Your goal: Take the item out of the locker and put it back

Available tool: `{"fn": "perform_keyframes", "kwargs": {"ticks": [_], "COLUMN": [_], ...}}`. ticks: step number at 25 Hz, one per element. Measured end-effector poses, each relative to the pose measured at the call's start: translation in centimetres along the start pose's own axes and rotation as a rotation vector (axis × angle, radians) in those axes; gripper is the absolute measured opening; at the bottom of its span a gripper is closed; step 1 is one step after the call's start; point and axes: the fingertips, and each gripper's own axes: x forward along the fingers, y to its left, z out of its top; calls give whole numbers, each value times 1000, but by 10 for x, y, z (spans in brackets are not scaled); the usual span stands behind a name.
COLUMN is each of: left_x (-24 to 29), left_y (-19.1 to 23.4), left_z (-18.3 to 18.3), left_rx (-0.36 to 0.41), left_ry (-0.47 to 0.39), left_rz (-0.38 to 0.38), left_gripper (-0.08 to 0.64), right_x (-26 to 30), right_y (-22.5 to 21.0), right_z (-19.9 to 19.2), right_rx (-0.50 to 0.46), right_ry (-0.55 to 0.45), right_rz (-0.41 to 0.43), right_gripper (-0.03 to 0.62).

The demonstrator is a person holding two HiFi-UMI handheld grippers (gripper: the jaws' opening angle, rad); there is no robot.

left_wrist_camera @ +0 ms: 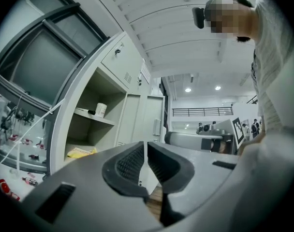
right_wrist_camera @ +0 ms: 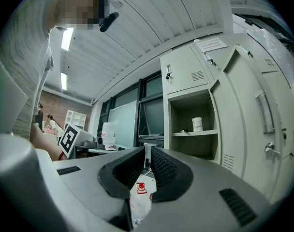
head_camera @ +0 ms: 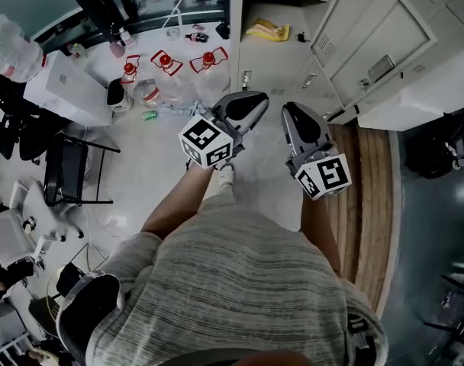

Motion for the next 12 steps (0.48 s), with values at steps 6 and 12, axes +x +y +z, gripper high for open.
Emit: {"fn": "perform_keyframes", "kwargs": {"ticks": [6,12], "left_x": [33,52], "left_y": [62,111], "left_z": [-3,-4], "left_rx": [0,31], "left_ry": [11,19], "left_rz": [-8,-17], "left_gripper": [25,43], "right_x": [59,111], "right_y": [-39,-72], "right_z": [-18,-33], "right_rx": [8,2], "right_ry": [24,50], "right_rz": [22,18], "right_gripper": [95,144]}}
